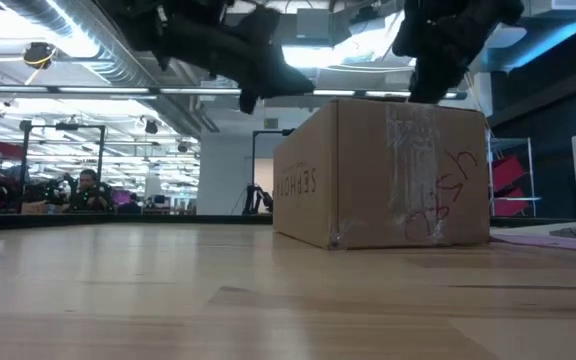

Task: Unpack boxes
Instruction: Open the cardboard box using the cutter

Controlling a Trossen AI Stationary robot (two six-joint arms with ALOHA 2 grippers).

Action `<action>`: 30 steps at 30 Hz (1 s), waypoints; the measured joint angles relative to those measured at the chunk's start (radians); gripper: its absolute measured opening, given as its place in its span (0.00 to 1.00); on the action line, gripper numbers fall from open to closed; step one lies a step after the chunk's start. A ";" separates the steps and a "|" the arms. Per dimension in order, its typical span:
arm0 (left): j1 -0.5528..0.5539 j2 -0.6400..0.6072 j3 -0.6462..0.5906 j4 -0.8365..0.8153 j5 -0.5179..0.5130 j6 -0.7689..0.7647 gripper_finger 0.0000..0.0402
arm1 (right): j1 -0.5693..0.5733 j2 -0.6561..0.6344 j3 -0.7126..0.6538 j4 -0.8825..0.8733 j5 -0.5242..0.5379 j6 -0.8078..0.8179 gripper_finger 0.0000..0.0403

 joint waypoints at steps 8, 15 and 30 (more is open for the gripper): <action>-0.121 -0.081 -0.118 -0.131 -0.192 -0.259 0.00 | -0.120 -0.053 -0.136 0.071 -0.127 -0.034 0.00; -0.150 -0.069 -0.277 -0.018 -0.163 -0.275 0.00 | -0.141 -0.049 -0.297 0.275 -0.262 -0.003 0.00; 0.023 0.016 -0.280 0.126 0.003 -0.171 0.00 | -0.041 0.026 -0.296 0.462 -0.354 0.133 0.00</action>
